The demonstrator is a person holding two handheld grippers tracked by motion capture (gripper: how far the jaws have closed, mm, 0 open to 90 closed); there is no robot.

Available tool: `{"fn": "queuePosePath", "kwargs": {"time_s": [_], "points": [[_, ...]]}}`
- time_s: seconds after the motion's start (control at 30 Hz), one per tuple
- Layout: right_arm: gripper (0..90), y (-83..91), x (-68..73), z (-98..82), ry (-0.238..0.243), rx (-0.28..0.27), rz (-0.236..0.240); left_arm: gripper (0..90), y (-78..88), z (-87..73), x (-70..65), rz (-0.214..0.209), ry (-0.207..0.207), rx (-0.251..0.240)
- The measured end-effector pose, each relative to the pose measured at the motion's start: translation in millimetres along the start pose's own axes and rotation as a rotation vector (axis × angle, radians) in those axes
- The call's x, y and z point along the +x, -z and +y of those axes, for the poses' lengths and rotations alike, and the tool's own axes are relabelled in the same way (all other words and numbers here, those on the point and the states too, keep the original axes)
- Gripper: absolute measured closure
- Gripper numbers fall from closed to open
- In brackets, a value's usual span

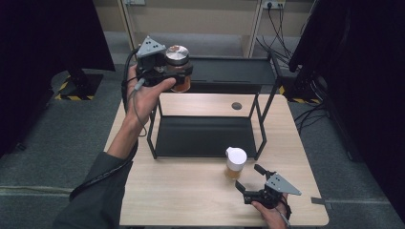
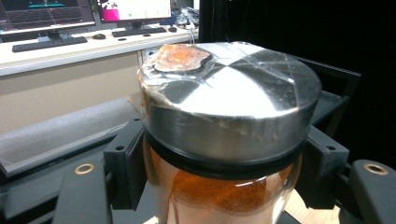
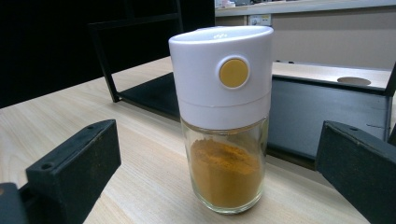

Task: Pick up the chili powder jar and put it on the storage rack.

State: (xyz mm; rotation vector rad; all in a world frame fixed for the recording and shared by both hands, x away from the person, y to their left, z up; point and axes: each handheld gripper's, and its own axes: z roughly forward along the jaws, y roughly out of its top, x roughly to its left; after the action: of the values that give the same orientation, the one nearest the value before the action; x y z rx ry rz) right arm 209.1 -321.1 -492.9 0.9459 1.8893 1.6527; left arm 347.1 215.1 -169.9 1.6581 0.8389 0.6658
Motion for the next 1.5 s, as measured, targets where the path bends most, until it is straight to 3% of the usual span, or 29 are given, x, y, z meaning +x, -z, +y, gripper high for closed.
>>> {"fn": "queuePosePath", "kwargs": {"time_s": [0.97, 1.5], "points": [[0.4, 0.8, -1.0, -0.1, -0.002, 0.000, 0.013, 30.3, -39.1, 8.5, 14.1, 0.124, 0.042, -0.010], [0.4, -0.1, -1.9, -0.5, -0.003, 0.001, 0.021, 30.3, -57.8, 3.0, 11.9, 0.138, 0.047, -0.001]]}}
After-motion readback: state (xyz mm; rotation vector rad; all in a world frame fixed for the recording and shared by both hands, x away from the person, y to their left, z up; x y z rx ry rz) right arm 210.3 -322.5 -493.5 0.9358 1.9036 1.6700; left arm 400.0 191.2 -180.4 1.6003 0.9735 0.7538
